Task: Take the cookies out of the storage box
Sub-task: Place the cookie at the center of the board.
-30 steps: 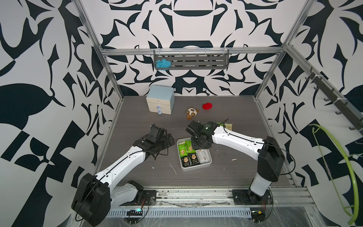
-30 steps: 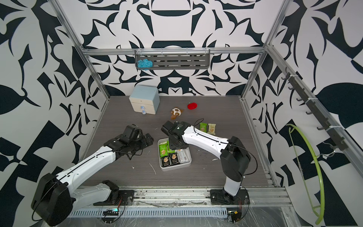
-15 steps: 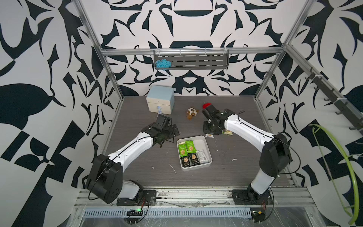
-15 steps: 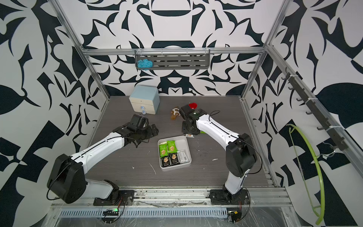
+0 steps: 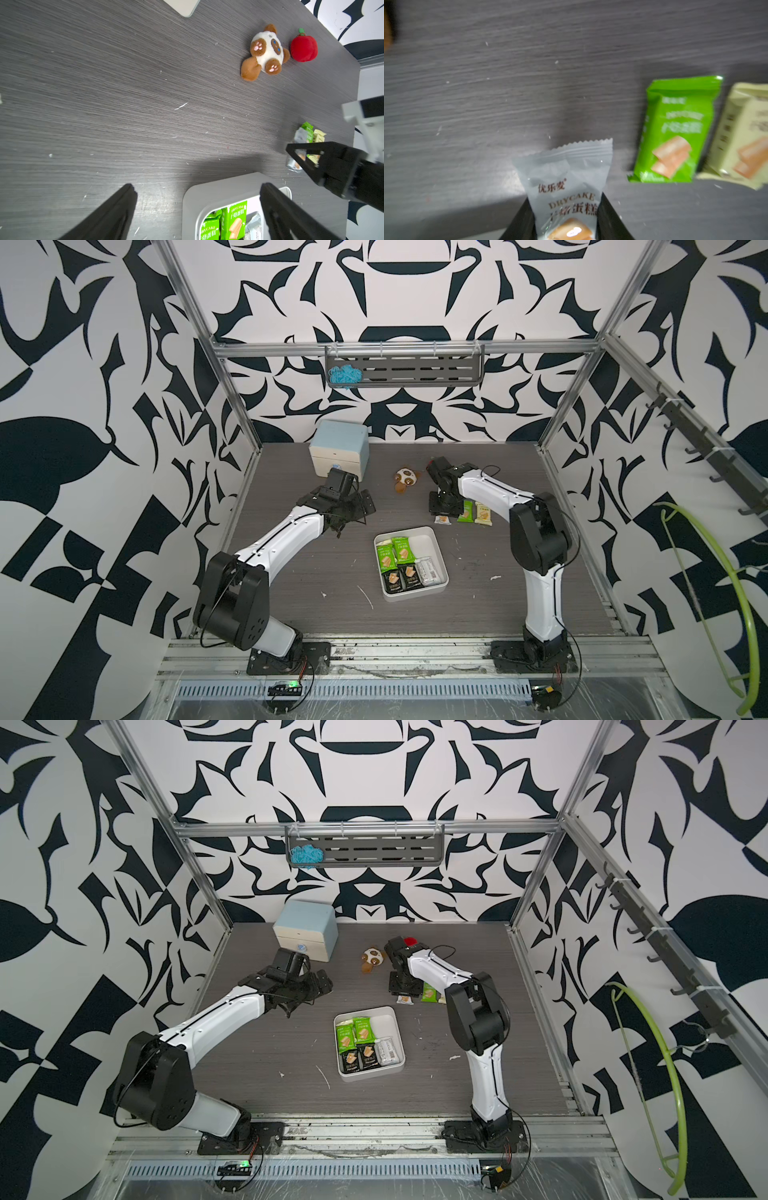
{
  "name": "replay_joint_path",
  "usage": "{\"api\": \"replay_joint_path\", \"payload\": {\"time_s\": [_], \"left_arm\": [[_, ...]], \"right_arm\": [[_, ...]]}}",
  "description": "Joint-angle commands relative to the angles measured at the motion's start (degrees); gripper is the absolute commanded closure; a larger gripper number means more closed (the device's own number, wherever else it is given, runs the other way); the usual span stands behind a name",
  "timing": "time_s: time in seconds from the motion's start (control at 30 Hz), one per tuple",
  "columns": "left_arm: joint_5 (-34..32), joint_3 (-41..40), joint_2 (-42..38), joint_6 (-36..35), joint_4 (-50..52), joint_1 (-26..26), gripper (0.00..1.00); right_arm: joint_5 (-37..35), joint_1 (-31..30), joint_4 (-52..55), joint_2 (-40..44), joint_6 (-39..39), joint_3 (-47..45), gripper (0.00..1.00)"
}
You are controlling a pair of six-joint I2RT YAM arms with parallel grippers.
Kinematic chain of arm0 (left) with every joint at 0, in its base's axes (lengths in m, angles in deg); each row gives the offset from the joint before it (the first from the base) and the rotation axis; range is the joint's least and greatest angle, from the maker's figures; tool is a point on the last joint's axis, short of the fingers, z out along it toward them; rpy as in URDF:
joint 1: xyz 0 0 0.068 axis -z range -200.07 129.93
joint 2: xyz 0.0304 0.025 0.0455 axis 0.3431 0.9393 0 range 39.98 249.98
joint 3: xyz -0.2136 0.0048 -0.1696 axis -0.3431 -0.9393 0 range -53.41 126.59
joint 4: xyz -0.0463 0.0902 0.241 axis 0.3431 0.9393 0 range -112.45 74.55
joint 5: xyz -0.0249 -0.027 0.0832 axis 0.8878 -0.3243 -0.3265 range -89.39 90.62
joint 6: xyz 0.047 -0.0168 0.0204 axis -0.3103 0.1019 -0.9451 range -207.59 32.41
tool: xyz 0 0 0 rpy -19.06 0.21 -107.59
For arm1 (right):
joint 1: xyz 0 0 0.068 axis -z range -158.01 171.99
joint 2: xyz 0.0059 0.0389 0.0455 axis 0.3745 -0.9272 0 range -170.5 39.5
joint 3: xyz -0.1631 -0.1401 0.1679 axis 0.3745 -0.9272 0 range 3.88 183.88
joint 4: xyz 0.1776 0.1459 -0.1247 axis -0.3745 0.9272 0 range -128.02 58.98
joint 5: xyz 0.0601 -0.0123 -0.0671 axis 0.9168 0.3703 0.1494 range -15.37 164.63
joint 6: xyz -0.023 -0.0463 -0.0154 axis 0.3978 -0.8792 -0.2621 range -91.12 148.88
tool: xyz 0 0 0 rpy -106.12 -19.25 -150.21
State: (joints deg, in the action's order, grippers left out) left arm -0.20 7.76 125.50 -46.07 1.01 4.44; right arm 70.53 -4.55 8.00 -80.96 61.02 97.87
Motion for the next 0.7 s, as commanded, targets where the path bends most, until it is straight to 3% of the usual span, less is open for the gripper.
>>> {"api": "replay_joint_path", "payload": {"time_s": [0.0, 0.67], "left_arm": [[0.2, -1.0, -0.5, -0.1, 1.1, -0.6, 0.01], [-0.7, -5.3, -4.8, 2.3, 1.2, -0.8, 0.01]], "right_arm": [[-0.8, 0.9, 0.6, -0.5, -1.8, 4.3, 0.62], [-2.5, 3.3, 4.2, -7.1, -4.4, 10.8, 0.56]]}}
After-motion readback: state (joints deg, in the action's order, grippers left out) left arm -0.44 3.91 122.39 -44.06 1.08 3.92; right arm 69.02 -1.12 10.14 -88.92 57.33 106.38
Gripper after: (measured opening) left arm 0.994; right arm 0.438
